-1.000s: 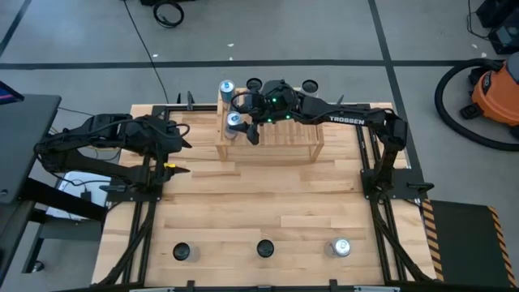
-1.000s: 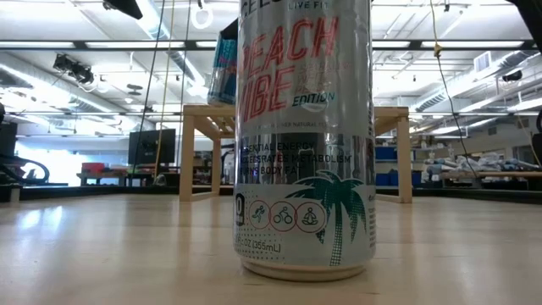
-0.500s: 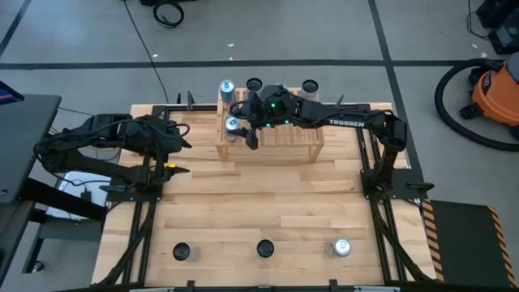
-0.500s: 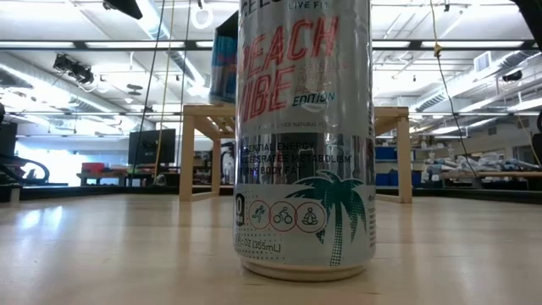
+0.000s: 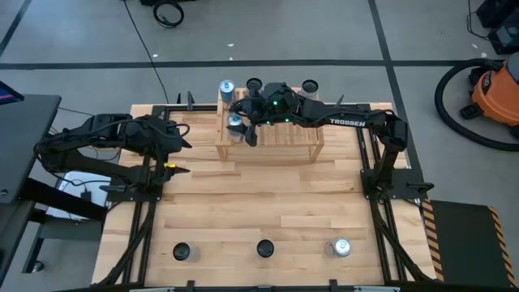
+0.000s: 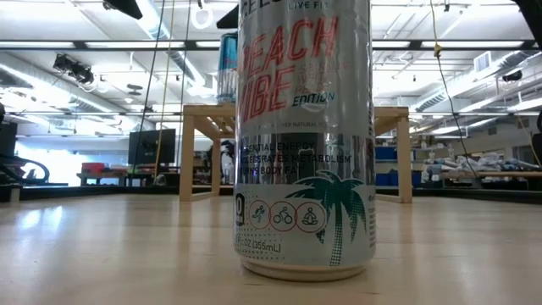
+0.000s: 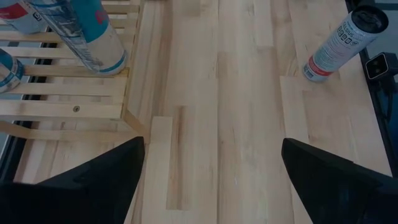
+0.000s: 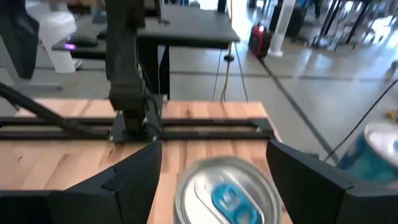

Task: Place canned beverage on shelf
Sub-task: Put the blue soda can on the shelf aligned with the blue soda cans

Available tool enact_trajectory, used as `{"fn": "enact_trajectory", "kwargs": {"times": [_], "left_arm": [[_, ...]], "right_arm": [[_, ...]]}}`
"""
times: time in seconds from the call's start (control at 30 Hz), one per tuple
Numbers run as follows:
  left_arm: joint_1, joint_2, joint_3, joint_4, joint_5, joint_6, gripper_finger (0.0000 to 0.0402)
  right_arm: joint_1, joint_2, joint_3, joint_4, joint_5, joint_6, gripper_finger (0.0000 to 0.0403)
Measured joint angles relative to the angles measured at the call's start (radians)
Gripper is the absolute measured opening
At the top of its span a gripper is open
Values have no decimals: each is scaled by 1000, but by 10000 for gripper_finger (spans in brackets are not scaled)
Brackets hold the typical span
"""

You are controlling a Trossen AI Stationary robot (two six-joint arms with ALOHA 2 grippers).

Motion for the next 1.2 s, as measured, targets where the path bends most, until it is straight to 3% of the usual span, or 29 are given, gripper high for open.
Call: {"fn": "enact_trajectory", "kwargs": {"times": [0.43,0.63,0.93,1.2], "left_arm": [[0,0,0,1,0,58,380],[0,0,0,15,0,66,380],[3,6,0,161,-2,7,380],[3,103,0,257,-198,29,380]], "right_arm": [[10,-10,-2,43,-2,-7,298],[55,-76,-2,0,9,-75,298],[133,-209,-2,-121,29,-78,298],[177,-329,-2,-260,32,-85,297]]}}
